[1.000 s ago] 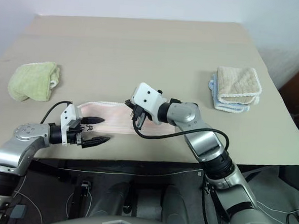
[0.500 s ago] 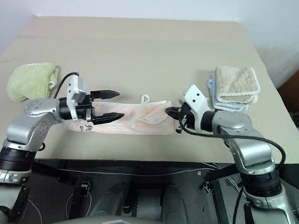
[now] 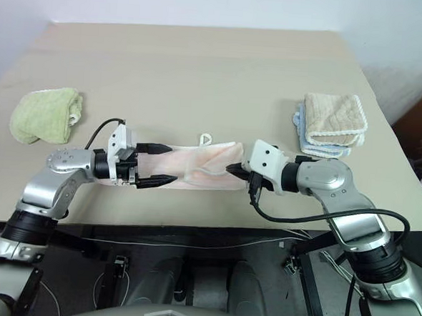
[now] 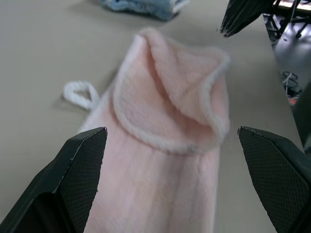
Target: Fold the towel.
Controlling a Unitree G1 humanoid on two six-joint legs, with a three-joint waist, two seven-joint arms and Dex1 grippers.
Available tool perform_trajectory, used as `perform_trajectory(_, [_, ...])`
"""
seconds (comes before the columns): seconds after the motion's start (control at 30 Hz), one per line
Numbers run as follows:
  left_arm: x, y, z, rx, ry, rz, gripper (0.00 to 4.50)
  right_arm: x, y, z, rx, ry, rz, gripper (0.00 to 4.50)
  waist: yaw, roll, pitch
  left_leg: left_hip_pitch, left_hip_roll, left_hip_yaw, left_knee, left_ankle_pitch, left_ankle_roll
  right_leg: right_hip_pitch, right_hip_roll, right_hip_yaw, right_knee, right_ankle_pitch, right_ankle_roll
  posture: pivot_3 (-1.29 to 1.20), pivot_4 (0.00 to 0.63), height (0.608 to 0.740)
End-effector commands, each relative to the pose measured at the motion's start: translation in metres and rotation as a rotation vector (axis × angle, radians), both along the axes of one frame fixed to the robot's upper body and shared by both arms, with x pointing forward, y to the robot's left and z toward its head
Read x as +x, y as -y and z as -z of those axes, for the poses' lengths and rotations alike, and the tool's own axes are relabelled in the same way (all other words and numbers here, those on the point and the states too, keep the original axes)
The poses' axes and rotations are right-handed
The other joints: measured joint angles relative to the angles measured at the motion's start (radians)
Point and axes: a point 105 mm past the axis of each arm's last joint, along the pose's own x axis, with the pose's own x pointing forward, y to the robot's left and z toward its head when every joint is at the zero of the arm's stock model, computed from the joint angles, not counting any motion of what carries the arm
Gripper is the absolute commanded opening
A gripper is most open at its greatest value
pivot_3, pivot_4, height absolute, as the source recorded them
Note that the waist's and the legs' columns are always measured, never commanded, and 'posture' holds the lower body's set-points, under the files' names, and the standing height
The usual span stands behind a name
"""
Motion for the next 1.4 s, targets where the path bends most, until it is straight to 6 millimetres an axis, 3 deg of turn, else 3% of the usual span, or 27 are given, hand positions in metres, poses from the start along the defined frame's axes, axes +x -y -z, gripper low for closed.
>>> perform_trajectory(0.03, [-0.003, -0.001, -0.007, 0.014, 0.052, -0.001, 4.50, 0.002, -0.006, -0.005, -0.018, 0.040, -0.032, 0.04, 0.000, 0.000, 0.000, 0.000, 0.000, 0.000, 0.000, 0.000, 0.000, 0.000, 0.000, 0.000, 0.000, 0.000, 0.000, 0.00, 0.150, 0.740])
perform_trajectory(0.2, [-0.004, -0.001, -0.005, 0.009, 0.046, -0.018, 4.50, 0.017, -0.011, -0.009, 0.019, 0.077, 0.006, 0.04, 0.000, 0.000, 0.000, 0.000, 0.000, 0.000, 0.000, 0.000, 0.000, 0.000, -0.001, 0.000, 0.000, 0.000, 0.000, 0.00, 0.150, 0.740])
perform_trajectory(0.3, [-0.008, -0.002, -0.004, 0.009, 0.039, -0.029, 4.50, 0.019, -0.011, -0.008, 0.025, 0.065, 0.009, 0.58, 0.000, 0.000, 0.000, 0.000, 0.000, 0.000, 0.000, 0.000, 0.000, 0.000, -0.001, 0.000, 0.000, 0.000, 0.000, 0.00, 0.150, 0.740])
perform_trajectory(0.53, [-0.015, -0.008, 0.002, 0.017, 0.028, -0.053, 4.50, 0.007, -0.008, -0.004, -0.034, 0.054, -0.074, 2.92, 0.002, 0.000, 0.000, 0.000, 0.000, 0.000, 0.000, 0.000, 0.000, 0.000, -0.001, 0.000, 0.000, 0.000, 0.000, 0.00, 0.150, 0.740])
perform_trajectory(0.67, [-0.014, -0.011, 0.005, 0.020, 0.027, -0.061, 4.50, 0.003, -0.001, 0.004, -0.103, 0.049, -0.106, 2.92, 0.002, 0.000, 0.000, 0.000, 0.000, 0.000, 0.000, 0.000, 0.000, 0.000, -0.001, 0.000, 0.000, 0.000, 0.000, 0.00, 0.150, 0.740])
perform_trajectory(0.97, [-0.013, -0.013, 0.013, 0.033, 0.032, -0.079, 4.50, 0.023, -0.008, 0.007, -0.112, 0.094, -0.054, 2.92, 0.000, 0.000, 0.000, 0.000, 0.000, 0.000, 0.000, 0.000, 0.000, 0.000, -0.001, 0.000, 0.000, 0.000, 0.000, 0.00, 0.150, 0.740])
perform_trajectory(1.1, [-0.016, -0.012, 0.014, 0.034, 0.032, -0.078, 4.50, 0.030, -0.013, 0.002, -0.109, 0.146, -0.043, 2.06, 0.000, 0.000, 0.000, 0.000, 0.000, 0.000, 0.000, 0.000, 0.000, 0.000, -0.001, 0.000, 0.000, 0.000, 0.000, 0.00, 0.150, 0.740])
perform_trajectory(1.27, [-0.017, -0.013, 0.016, 0.036, 0.029, -0.081, 4.50, 0.034, -0.022, -0.008, -0.084, 0.208, -0.077, 0.24, 0.000, 0.000, 0.000, 0.000, 0.000, 0.000, 0.000, 0.000, 0.000, 0.000, -0.001, 0.000, 0.000, 0.000, 0.000, 0.00, 0.150, 0.740])
perform_trajectory(1.3, [-0.017, -0.013, 0.016, 0.037, 0.029, -0.082, 4.50, 0.034, -0.023, -0.010, -0.089, 0.220, -0.089, 0.03, 0.000, 0.000, 0.000, 0.000, 0.000, 0.000, 0.000, 0.000, 0.000, 0.000, -0.001, 0.000, 0.000, 0.000, 0.000, 0.00, 0.150, 0.740])
perform_trajectory(1.4, [-0.018, -0.015, 0.018, 0.041, 0.029, -0.088, 4.50, 0.032, -0.034, -0.022, -0.089, 0.290, -0.164, 0.03, -0.002, 0.000, 0.000, 0.000, 0.000, 0.000, 0.000, 0.000, 0.000, -0.001, 0.000, 0.000, 0.000, 0.000, 0.000, 0.00, 0.150, 0.740])
